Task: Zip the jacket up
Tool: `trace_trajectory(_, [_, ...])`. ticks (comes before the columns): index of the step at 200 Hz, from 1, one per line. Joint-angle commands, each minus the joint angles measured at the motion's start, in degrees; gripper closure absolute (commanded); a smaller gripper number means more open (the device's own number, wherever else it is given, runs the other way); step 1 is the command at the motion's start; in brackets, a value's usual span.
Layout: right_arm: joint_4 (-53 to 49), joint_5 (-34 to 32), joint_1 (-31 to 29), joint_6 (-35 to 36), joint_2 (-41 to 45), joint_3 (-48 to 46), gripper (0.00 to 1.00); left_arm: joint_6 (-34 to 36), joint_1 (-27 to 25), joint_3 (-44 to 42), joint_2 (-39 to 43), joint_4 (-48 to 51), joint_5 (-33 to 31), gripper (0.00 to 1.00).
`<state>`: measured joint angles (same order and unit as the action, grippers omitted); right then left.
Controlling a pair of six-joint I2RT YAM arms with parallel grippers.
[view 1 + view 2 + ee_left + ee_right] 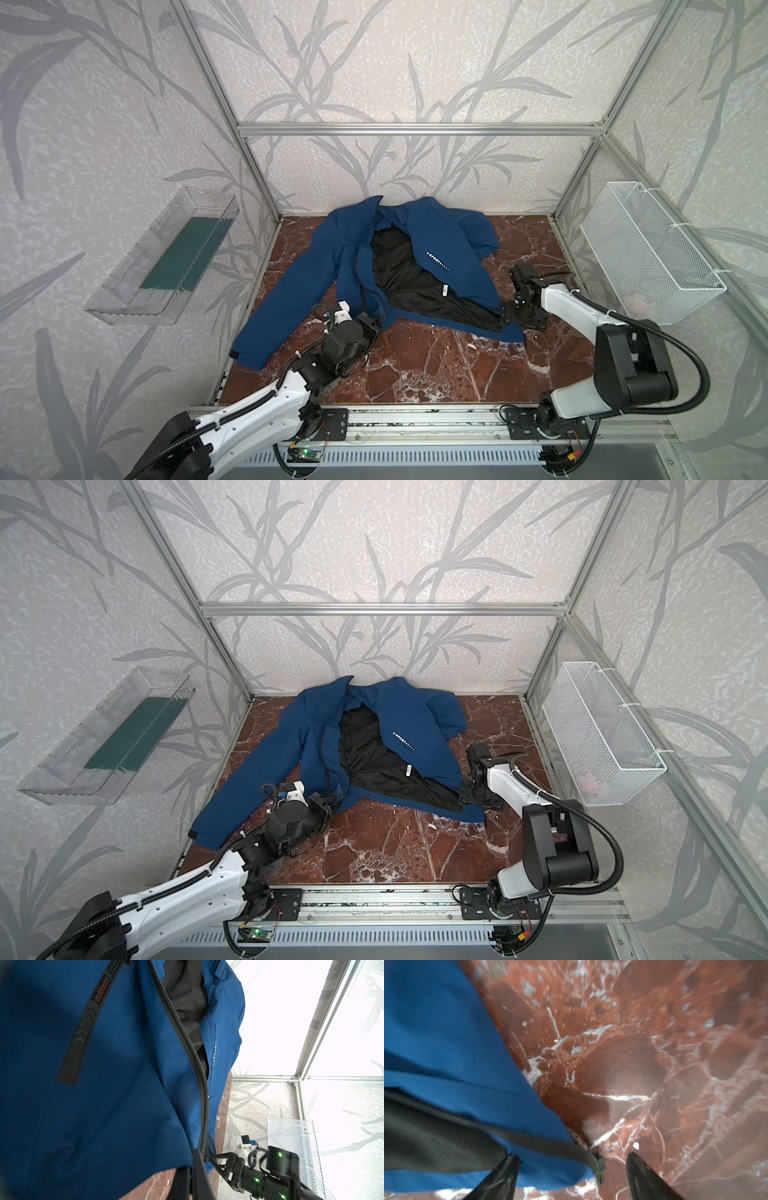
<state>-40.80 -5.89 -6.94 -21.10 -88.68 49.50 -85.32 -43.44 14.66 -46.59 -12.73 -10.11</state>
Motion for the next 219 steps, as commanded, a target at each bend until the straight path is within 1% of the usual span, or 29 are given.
trace_trajectory(1, [1.3,5.3,0.6,0.9,-2.1,1.9,0.27,1.2,0.0,2.0,0.4,1.1,-1.3,1.00])
trace_trajectory(18, [3.5,10.3,0.6,-0.1,-2.6,1.2,0.37,0.9,0.0,1.9,0.7,1.1,-1.7,1.00])
trace_trajectory(37, [5.2,17.1,0.6,-0.5,-2.1,0.8,0.58,0.8,0.3,2.0,1.3,2.1,-2.1,1.00])
trace_trajectory(46, [5.7,20.1,0.5,-0.4,-0.9,0.5,0.66,0.9,0.5,2.4,1.8,3.1,-1.9,1.00])
trace_trajectory(54, [5.2,21.4,0.3,-0.6,0.5,0.4,0.78,1.0,0.9,2.8,2.2,4.1,-1.9,1.00])
trace_trajectory(62, [4.1,21.1,-0.3,-0.9,2.4,0.5,0.88,1.3,1.5,3.2,2.6,5.0,-1.4,1.00])
trace_trajectory(68, [2.8,19.7,-1.3,-1.1,3.9,0.6,1.00,1.7,2.2,3.5,2.9,5.8,-0.9,1.00])
trace_trajectory(79, [-0.9,14.9,-4.8,-1.3,6.0,1.9,1.00,3.1,4.0,4.6,3.9,8.8,0.4,1.00])
trace_trajectory(95, [-7.6,6.0,-13.3,-3.6,6.5,4.9,1.00,5.8,6.8,6.3,5.5,13.4,2.2,1.00])
trace_trajectory(102, [-9.3,4.6,-16.6,-5.1,5.8,6.0,1.00,6.8,7.9,7.0,6.2,15.3,2.6,1.00])
trace_trajectory(115, [-10.8,4.8,-22.5,-8.1,3.3,7.9,0.99,8.3,9.3,7.7,7.4,17.9,3.0,1.00])
trace_trajectory(121, [-10.5,5.8,-25.3,-8.9,1.7,8.9,0.96,8.6,9.7,7.7,7.9,18.5,3.1,1.00])
trace_trajectory(127, [-9.7,7.4,-27.9,-9.3,0.0,10.2,0.91,8.7,9.9,7.5,8.2,18.8,3.2,1.00])
trace_trajectory(131, [-9.1,8.5,-29.7,-9.5,-1.6,11.2,0.85,8.7,10.0,7.4,8.4,18.9,3.2,1.00])
trace_trajectory(139, [-8.1,11.1,-33.1,-9.4,-4.6,13.8,0.69,8.5,10.3,6.9,8.5,18.8,3.5,1.00])
trace_trajectory(148, [-6.8,13.8,-36.8,-8.8,-8.0,17.0,0.60,8.3,10.4,6.3,8.7,18.5,3.7,1.00])
trace_trajectory(165, [-5.7,16.2,-42.0,-8.3,-14.5,23.4,0.53,7.7,10.6,5.4,8.7,18.2,4.4,1.00])
trace_trajectory(182, [-3.6,21.9,-44.2,-7.9,-19.0,27.6,0.51,7.2,10.7,4.5,9.3,18.2,4.7,1.00])
trace_trajectory(196, [-3.4,23.9,-45.2,-8.5,-20.5,30.2,0.50,7.1,10.8,4.1,10.3,19.3,4.7,1.00])
trace_trajectory(202, [-2.8,24.7,-45.6,-8.8,-20.8,30.7,0.48,7.1,10.9,4.1,10.9,20.4,4.6,1.00])
trace_trajectory(219, [2.9,31.4,-45.5,-10.0,-20.7,29.4,0.41,6.8,11.0,3.2,13.1,22.1,3.9,1.00])
